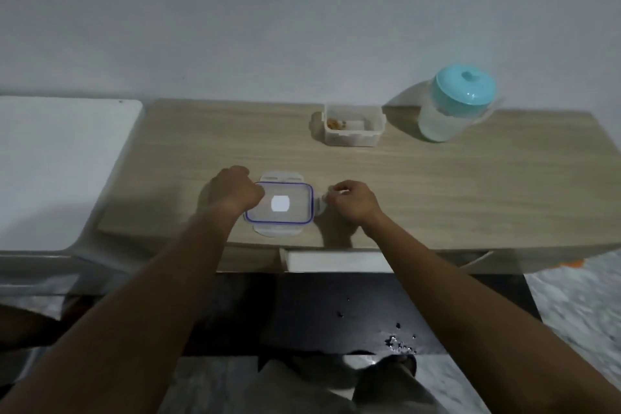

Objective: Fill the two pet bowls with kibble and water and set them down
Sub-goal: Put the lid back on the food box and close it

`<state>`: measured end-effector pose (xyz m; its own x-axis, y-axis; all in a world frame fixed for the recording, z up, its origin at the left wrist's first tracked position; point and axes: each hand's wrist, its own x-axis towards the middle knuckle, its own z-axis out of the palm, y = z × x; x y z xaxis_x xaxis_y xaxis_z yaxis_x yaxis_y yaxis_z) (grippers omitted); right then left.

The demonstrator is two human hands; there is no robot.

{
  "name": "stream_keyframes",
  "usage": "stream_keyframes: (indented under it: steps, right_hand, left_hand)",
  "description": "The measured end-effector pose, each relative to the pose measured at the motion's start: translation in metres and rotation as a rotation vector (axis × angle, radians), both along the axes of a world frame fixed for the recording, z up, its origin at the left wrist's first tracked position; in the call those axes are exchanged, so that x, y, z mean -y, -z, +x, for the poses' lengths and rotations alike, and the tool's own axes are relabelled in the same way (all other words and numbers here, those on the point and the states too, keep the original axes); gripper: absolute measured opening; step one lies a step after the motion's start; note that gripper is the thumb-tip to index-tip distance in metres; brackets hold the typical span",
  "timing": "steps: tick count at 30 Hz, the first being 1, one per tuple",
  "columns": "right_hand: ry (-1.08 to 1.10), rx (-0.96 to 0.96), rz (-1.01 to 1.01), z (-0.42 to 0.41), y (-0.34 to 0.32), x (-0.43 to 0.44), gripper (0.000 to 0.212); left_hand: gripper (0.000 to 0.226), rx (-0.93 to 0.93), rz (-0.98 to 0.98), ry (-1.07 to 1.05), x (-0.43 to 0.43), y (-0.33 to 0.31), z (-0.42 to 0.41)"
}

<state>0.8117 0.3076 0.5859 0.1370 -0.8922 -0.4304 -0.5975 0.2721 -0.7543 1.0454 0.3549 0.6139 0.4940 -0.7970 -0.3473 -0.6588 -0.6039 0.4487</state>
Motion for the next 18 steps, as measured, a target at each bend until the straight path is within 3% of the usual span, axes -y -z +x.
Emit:
stream_keyframes:
  steps: [4, 7, 12, 18]
  right_hand:
    - [-0.005, -0.111, -0.048, 0.021, 0.012, -0.011, 0.032]
    - [0.013, -0.118, -0.026, 0.028, 0.014, -0.017, 0.020]
    - [0.271, 0.109, -0.022, 0.008, -0.010, 0.002, 0.018]
    - [0.419, 0.401, -0.215, -0.020, -0.081, 0.053, 0.016]
  left_hand:
    - [0.051, -0.035, 0.077, 0.010, -0.007, 0.016, 0.021]
    - [0.032, -0.120, 0.063, 0.023, -0.004, 0.018, 0.028]
    - [0.010, -0.586, -0.173, -0.115, 0.024, 0.007, 0.031]
    - [0.015, -0.763, -0.434, -0.098, 0.081, -0.052, -0.008]
